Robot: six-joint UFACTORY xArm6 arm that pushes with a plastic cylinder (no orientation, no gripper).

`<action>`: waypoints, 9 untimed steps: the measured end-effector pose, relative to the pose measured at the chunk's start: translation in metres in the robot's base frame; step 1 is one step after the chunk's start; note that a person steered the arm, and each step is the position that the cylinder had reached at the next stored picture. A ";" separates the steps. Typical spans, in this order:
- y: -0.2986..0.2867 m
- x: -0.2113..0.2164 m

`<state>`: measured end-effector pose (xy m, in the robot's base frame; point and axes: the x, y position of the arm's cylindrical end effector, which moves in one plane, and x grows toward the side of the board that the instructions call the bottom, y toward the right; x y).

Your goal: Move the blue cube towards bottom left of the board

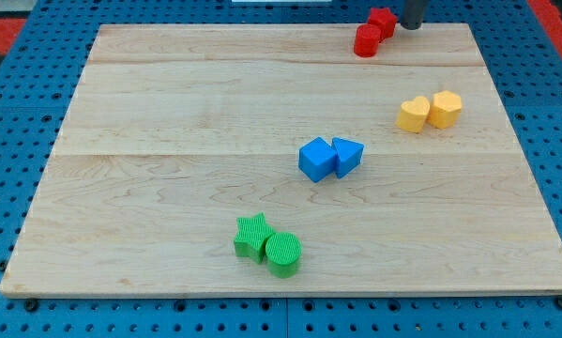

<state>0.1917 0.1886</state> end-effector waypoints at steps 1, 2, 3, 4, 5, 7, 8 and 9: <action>0.008 0.011; 0.011 0.047; 0.034 0.051; 0.102 0.051; 0.157 0.067; 0.149 0.149; 0.112 0.221; 0.025 0.254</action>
<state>0.4462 0.2137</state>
